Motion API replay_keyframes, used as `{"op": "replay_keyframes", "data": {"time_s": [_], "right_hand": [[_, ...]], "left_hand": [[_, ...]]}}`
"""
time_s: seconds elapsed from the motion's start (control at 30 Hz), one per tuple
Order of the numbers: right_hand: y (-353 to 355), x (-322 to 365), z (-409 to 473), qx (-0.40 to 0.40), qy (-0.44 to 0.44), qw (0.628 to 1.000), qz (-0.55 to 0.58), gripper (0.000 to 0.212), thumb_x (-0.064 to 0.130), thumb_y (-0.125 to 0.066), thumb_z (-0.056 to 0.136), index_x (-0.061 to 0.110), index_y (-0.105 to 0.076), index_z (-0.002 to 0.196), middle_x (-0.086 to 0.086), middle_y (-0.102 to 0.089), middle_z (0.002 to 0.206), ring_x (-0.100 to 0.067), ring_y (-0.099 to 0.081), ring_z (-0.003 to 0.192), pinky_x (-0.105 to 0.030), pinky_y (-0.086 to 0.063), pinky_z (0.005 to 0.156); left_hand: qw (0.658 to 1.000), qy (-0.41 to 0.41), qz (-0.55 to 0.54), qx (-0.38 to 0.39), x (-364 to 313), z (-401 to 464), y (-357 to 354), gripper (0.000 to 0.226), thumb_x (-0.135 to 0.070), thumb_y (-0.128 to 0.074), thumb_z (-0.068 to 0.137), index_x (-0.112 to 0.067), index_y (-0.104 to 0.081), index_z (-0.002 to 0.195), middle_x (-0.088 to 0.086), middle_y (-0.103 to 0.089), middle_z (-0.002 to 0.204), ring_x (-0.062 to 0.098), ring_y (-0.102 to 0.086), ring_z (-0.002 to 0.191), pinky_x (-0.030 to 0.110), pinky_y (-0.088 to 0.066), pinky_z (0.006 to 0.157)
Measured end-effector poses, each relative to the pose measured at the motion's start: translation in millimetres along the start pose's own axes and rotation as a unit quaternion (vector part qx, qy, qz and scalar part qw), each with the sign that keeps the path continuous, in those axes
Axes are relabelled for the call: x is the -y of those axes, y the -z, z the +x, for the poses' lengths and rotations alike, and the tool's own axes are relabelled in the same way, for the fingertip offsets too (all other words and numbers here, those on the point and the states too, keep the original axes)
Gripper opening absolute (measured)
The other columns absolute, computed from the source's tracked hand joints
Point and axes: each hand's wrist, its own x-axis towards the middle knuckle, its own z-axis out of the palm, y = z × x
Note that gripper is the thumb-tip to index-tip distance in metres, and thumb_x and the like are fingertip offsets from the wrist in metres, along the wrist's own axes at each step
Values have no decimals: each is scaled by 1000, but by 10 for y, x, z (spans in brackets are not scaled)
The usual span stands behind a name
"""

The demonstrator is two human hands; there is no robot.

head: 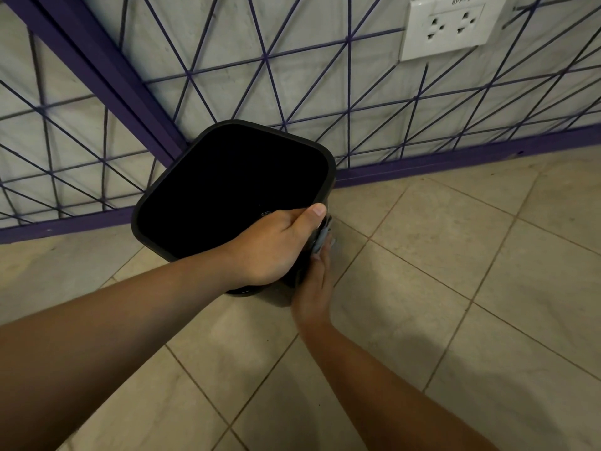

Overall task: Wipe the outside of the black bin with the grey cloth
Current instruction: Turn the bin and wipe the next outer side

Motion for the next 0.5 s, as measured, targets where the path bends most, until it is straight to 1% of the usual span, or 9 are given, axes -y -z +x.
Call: {"op": "replay_keyframes", "data": {"time_s": [0.03, 0.1, 0.13, 0.17, 0.23, 0.33, 0.4, 0.47, 0.5], "right_hand": [[-15, -10, -51, -3, 8, 1000, -4, 88, 62, -36, 90, 21, -25, 166, 4, -28, 173, -11, -24, 161, -45, -24, 133], [11, -82, -41, 3, 13, 1000, -8, 82, 63, -34, 95, 24, -24, 166, 3, -30, 172, -13, -25, 160, -45, -25, 132], [39, -109, 16, 8, -3, 1000, -5, 78, 62, -34, 97, 27, -24, 166, 2, -31, 171, -15, -28, 159, -46, -26, 132], [61, -143, 87, 10, -27, 1000, 1, 73, 59, -35, 100, 29, -25, 166, -1, -33, 170, -18, -31, 158, -47, -28, 131], [54, -153, 157, 5, -57, 998, 6, 75, 60, -36, 97, 30, -26, 165, -4, -37, 168, -21, -37, 155, -50, -30, 129], [-48, -97, 27, -4, -41, 999, 22, 86, 64, -35, 87, 29, -27, 166, 0, -38, 168, -19, -36, 155, -48, -32, 129], [-54, -115, -58, -8, -28, 999, 29, 89, 69, -35, 85, 29, -28, 165, 2, -38, 168, -16, -33, 157, -47, -30, 129], [16, -139, -26, -4, -36, 999, 24, 82, 67, -36, 93, 29, -28, 165, 2, -37, 169, -18, -31, 158, -49, -29, 130], [50, -139, 25, 0, -58, 998, 30, 71, 60, -36, 101, 28, -30, 165, -1, -39, 167, -21, -34, 157, -50, -32, 128]], "left_hand": [[1000, -1, 3, 0, 2, 3, -2, 48, -47, -30, 105, -33, -64, 74, -17, -68, 72, -4, -64, 78, 22, -43, 81], [1000, -4, 15, -2, 16, 10, 2, 50, -49, -29, 105, -30, -65, 75, -11, -67, 71, 3, -64, 76, 32, -48, 84], [1000, -1, 19, 2, 29, 15, 3, 51, -51, -29, 104, -28, -67, 80, -6, -69, 75, 8, -66, 81, 36, -50, 88], [1000, 3, 20, 7, 39, 20, 4, 52, -54, -28, 103, -25, -69, 89, 1, -72, 86, 11, -68, 89, 40, -50, 94], [1000, 11, 15, 14, 50, 27, 6, 53, -56, -28, 103, -22, -70, 103, 3, -73, 100, 11, -68, 102, 41, -48, 102], [1000, 6, 0, 12, 37, 24, 10, 50, -50, -30, 104, -23, -71, 95, -3, -75, 95, 5, -68, 99, 32, -48, 97], [1000, 2, 3, 10, 37, 24, 13, 49, -50, -30, 104, -24, -70, 90, -3, -74, 91, 7, -69, 95, 33, -49, 94], [1000, 0, 15, 5, 42, 28, 14, 51, -53, -30, 103, -24, -67, 84, 1, -72, 86, 12, -69, 91, 40, -50, 92], [1000, 2, 22, 3, 53, 34, 13, 52, -54, -30, 103, -24, -67, 86, 7, -71, 89, 15, -68, 92, 43, -49, 94]]}}
